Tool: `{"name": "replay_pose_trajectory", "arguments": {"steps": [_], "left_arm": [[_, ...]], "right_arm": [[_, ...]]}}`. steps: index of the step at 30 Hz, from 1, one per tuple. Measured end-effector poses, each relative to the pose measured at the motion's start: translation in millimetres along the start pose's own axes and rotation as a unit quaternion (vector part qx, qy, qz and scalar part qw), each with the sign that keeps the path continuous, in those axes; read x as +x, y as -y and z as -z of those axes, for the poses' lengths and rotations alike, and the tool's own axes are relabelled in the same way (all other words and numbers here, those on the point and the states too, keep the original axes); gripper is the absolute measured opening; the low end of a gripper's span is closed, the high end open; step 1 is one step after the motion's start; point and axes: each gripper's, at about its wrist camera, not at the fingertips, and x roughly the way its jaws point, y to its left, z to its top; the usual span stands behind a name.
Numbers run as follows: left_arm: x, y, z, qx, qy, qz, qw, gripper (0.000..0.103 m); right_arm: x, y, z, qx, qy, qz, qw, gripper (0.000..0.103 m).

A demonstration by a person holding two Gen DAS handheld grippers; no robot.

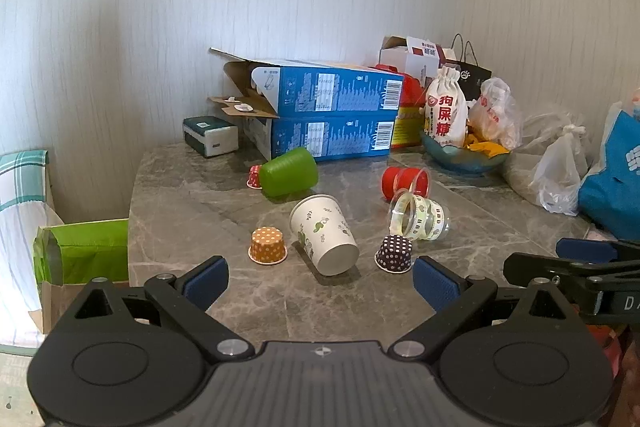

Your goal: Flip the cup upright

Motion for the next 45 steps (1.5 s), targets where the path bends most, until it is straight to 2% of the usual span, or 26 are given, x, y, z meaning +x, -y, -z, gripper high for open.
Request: {"name": "replay_pose_trajectory", "arguments": {"steps": [45], "left_arm": [[3.0, -1.8, 2.5, -0.006, -0.005, 0.003, 1.0000, 0.100]], "right_arm": [[3.1, 0.8, 0.8, -0.001, -0.001, -0.006, 1.000, 0.102]]}}
